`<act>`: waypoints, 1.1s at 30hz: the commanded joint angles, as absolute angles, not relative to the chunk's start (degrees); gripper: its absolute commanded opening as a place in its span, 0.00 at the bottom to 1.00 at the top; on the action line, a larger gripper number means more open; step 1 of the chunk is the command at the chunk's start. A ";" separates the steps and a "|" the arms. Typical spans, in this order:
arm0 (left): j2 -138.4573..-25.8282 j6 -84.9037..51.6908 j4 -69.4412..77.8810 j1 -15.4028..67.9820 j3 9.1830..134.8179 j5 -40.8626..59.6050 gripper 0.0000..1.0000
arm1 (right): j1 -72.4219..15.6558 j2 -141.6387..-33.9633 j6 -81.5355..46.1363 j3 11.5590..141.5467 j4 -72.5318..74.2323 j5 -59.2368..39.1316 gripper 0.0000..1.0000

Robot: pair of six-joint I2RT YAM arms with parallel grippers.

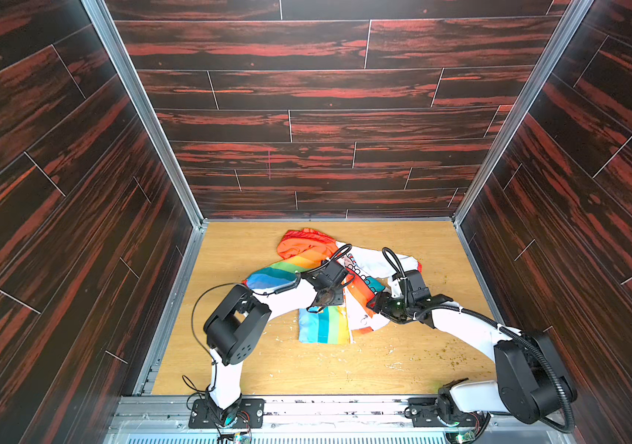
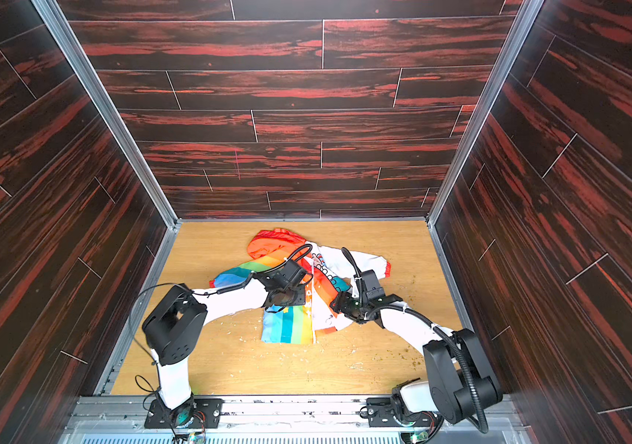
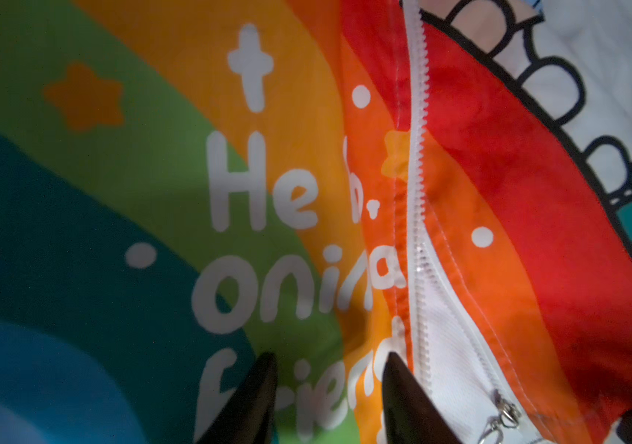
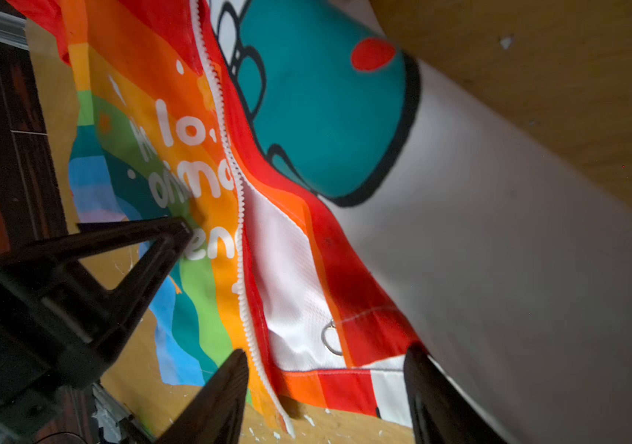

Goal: Zip up the jacket

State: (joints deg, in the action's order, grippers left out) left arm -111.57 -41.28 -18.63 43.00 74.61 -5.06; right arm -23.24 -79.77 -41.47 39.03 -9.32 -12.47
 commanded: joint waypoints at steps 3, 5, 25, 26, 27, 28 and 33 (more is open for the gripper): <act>-112.96 -39.83 -21.97 42.62 76.65 -7.23 0.08 | -23.42 -82.72 -44.27 40.27 -1.92 -15.01 0.64; -112.31 -39.74 -22.06 42.34 76.10 -8.06 0.00 | -23.47 -84.15 -44.34 41.54 -2.95 -14.04 0.61; -97.49 -41.80 -21.52 38.79 63.23 -9.87 0.36 | -30.82 -77.11 -47.34 35.40 -2.82 -12.96 0.55; -96.09 -42.21 -21.40 38.77 62.24 -9.93 0.36 | -32.67 -78.05 -46.92 36.78 -3.38 -11.74 0.55; -94.66 -42.73 -21.35 38.84 61.24 -9.95 0.36 | -33.89 -79.02 -46.73 38.10 -3.87 -10.96 0.54; -92.91 -43.13 -21.14 38.76 60.03 -10.10 0.36 | -35.03 -80.45 -46.67 39.41 -4.13 -10.55 0.54; -82.83 -46.20 -21.04 38.72 53.09 -11.77 0.38 | -36.77 -87.45 -47.43 43.67 -2.75 -10.67 0.54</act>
